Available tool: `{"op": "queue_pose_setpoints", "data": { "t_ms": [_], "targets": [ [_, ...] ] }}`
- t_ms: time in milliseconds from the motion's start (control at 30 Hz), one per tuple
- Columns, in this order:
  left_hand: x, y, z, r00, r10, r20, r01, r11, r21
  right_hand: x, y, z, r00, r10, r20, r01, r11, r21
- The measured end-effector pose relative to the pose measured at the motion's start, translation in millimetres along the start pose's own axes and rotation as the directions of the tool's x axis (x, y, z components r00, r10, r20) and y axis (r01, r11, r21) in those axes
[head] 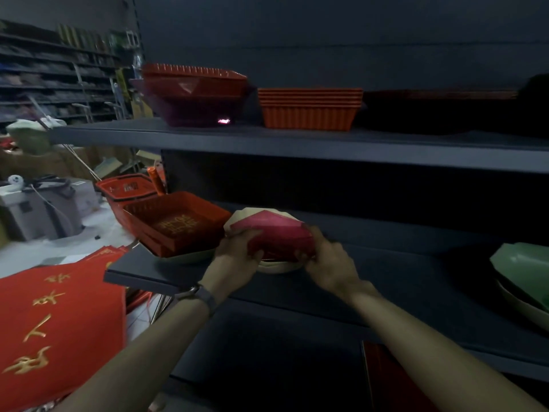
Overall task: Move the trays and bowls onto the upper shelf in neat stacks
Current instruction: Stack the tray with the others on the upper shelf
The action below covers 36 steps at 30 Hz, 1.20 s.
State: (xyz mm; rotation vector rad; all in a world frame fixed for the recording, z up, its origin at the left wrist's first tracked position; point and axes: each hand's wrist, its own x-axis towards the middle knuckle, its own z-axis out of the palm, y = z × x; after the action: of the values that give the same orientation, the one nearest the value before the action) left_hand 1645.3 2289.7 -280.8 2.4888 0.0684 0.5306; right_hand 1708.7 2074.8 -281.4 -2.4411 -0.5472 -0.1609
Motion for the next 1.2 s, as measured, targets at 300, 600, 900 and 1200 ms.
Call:
{"op": "queue_pose_setpoints", "data": {
  "t_ms": [300, 600, 900, 1200],
  "targets": [
    [24.9, 3.3, 27.7, 0.992, 0.044, 0.121, -0.034, 0.996, -0.082, 23.6, 10.3, 14.6, 0.998, 0.069, 0.011, -0.067, 0.987, -0.145],
    [15.2, -2.7, 28.7, 0.992, 0.118, 0.04, -0.111, 0.984, -0.139, 16.9, 16.8, 13.4, 0.998, -0.021, -0.058, 0.014, 0.993, -0.119],
    [-8.9, -6.7, 8.1, 0.925, 0.349, -0.149, -0.355, 0.935, -0.017, -29.7, 25.5, -21.4, 0.988, -0.099, -0.117, 0.092, 0.994, -0.066],
    [-54.2, 15.1, -29.2, 0.819, 0.524, -0.236, -0.554, 0.828, -0.085, -98.5, 30.1, -71.3, 0.983, -0.13, -0.127, 0.147, 0.98, 0.136]
  ]
}}
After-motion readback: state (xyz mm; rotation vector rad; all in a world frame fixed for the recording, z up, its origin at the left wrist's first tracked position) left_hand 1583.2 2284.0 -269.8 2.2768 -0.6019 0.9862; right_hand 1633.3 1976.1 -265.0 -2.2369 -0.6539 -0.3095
